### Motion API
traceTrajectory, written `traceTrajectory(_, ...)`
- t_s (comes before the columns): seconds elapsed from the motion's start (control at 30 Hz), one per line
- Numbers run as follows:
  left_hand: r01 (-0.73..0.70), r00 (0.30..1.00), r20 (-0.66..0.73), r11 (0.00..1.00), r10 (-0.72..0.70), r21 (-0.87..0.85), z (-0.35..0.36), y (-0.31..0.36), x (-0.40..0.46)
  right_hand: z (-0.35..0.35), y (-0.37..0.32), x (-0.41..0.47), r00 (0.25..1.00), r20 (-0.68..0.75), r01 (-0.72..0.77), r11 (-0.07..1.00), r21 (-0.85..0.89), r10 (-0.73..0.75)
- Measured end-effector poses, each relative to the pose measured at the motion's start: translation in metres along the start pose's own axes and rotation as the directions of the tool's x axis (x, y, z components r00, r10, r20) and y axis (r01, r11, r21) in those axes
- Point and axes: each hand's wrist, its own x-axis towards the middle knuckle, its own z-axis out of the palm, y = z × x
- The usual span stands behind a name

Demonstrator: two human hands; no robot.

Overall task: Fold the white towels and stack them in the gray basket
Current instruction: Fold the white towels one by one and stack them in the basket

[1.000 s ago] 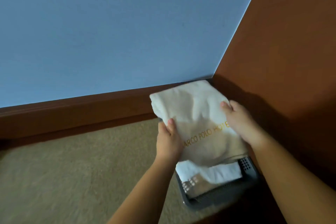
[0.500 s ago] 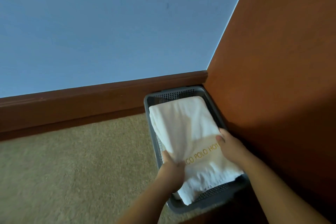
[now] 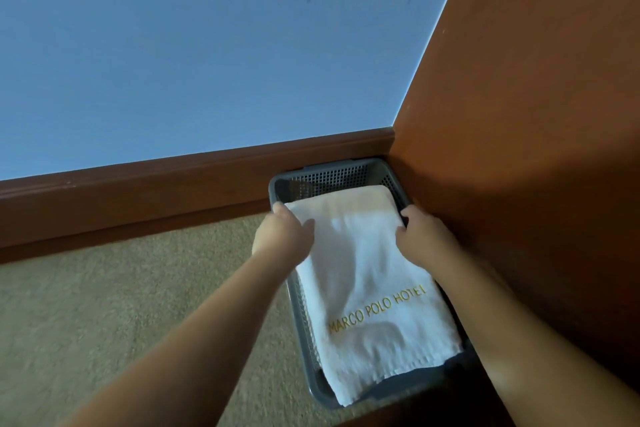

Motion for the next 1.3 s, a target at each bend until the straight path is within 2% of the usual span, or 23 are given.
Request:
traceTrajectory(0.1, 0.01, 0.999, 0.045, 1.0, -0.011, 0.005, -0.004, 0.003, 0.036, 0.0, -0.015, 0.04, 0.999, 0.035, -0.037, 0.998, 0.044, 0.035)
traceTrajectory(0.23, -0.006, 1.0, -0.025, 0.993, 0.003, -0.115, 0.003, -0.007, 0.058, 0.02, -0.013, 0.07, 0.988, 0.089, -0.135, 0.984, 0.119, 0.124)
traceTrajectory(0.37, -0.078, 0.992, -0.115, 0.963, 0.049, -0.26, 0.01, -0.011, 0.059, 0.024, -0.008, 0.07, 0.993, -0.012, -0.109, 0.956, 0.274, 0.117)
traceTrajectory(0.43, -0.099, 0.987, -0.154, 0.947, 0.054, -0.306, 0.014, -0.011, 0.056, 0.024, -0.008, 0.068, 0.991, -0.086, -0.075, 0.953, 0.293, 0.104)
traceTrajectory(0.53, -0.115, 0.983, -0.177, 0.928, 0.055, -0.353, 0.016, -0.007, 0.051, 0.028, -0.006, 0.064, 0.985, -0.155, -0.029, 0.957, 0.288, 0.076)
traceTrajectory(0.63, -0.131, 0.984, -0.164, 0.921, 0.075, -0.367, 0.014, -0.006, 0.047, 0.03, -0.006, 0.06, 0.988, -0.142, -0.03, 0.97, 0.242, 0.066)
traceTrajectory(0.77, -0.159, 0.983, -0.152, 0.9, 0.105, -0.407, 0.015, -0.009, 0.045, 0.028, -0.013, 0.06, 0.985, -0.095, -0.122, 0.976, 0.181, 0.141)
traceTrajectory(0.9, -0.147, 0.988, -0.102, 0.892, 0.114, -0.427, 0.014, -0.009, 0.043, 0.031, -0.021, 0.053, 0.973, -0.128, -0.184, 0.979, 0.084, 0.194)
traceTrajectory(0.97, -0.15, 0.988, -0.077, 0.926, 0.131, -0.346, 0.011, -0.007, 0.041, 0.033, -0.025, 0.049, 0.963, -0.229, -0.144, 0.989, 0.016, 0.144)
traceTrajectory(1.03, -0.145, 0.984, -0.121, 0.984, 0.133, -0.104, 0.012, -0.002, 0.033, 0.037, -0.03, 0.048, 0.949, -0.315, 0.025, 1.0, -0.017, -0.029)
traceTrajectory(1.07, -0.153, 0.972, -0.174, 0.988, 0.155, 0.029, 0.014, 0.002, 0.026, 0.041, -0.033, 0.049, 0.943, -0.304, 0.131, 0.991, -0.036, -0.136)
traceTrajectory(1.1, -0.198, 0.956, -0.192, 0.971, 0.222, 0.137, 0.019, 0.006, 0.019, 0.045, -0.035, 0.051, 0.94, -0.249, 0.223, 0.972, -0.07, -0.234)
traceTrajectory(1.13, -0.277, 0.939, -0.138, 0.932, 0.314, 0.232, 0.027, 0.008, 0.013, 0.051, -0.036, 0.054, 0.937, -0.168, 0.289, 0.95, -0.116, -0.306)
traceTrajectory(1.17, -0.358, 0.922, -0.028, 0.879, 0.386, 0.314, 0.038, 0.007, 0.01, 0.059, -0.034, 0.057, 0.938, -0.077, 0.323, 0.933, -0.158, -0.338)
traceTrajectory(1.23, -0.438, 0.898, 0.177, 0.799, 0.402, 0.411, 0.058, -0.004, 0.012, 0.072, -0.027, 0.063, 0.945, 0.054, 0.327, 0.924, -0.196, -0.323)
traceTrajectory(1.3, -0.434, 0.901, 0.231, 0.791, 0.368, 0.432, 0.071, -0.015, 0.025, 0.082, -0.019, 0.071, 0.947, 0.084, 0.322, 0.927, -0.191, -0.311)
